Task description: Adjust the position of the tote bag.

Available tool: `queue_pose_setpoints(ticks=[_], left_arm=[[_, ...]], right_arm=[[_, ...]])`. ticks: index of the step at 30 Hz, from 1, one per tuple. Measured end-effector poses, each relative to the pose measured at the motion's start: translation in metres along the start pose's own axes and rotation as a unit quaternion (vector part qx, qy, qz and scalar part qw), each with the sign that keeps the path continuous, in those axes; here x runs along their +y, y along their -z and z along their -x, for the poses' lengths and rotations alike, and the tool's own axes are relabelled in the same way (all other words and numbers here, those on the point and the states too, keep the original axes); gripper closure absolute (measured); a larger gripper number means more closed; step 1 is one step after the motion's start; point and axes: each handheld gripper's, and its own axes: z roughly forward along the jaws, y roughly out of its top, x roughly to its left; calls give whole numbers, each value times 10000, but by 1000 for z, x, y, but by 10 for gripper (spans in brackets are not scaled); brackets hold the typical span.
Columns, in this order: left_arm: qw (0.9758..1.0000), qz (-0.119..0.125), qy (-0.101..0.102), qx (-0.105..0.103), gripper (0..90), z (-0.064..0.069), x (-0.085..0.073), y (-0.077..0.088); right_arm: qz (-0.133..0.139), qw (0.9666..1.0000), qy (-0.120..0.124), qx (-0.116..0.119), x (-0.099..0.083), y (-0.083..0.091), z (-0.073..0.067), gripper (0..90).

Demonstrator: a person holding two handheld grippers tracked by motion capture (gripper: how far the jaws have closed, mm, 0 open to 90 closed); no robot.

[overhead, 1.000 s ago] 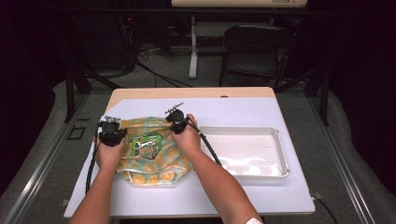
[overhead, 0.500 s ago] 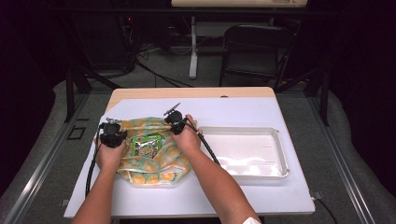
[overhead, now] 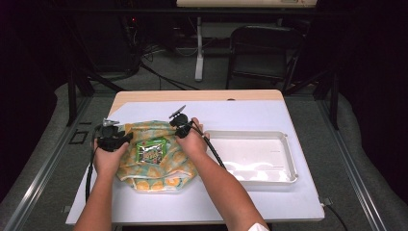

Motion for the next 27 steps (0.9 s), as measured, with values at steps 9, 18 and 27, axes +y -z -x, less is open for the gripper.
queue_pose_setpoints(ticks=[9,18,27], left_arm=[[9986,289,-453,-9,559,9,10,28],[9974,-24,-657,297,835,10,2,13],[9959,-499,-680,313,897,7,-10,-11]], right_arm=[[-50,10000,32,-8,0,0,0,819],[2,10000,22,-76,0,0,-1,807],[18,9999,50,-114,0,0,-2,782]])
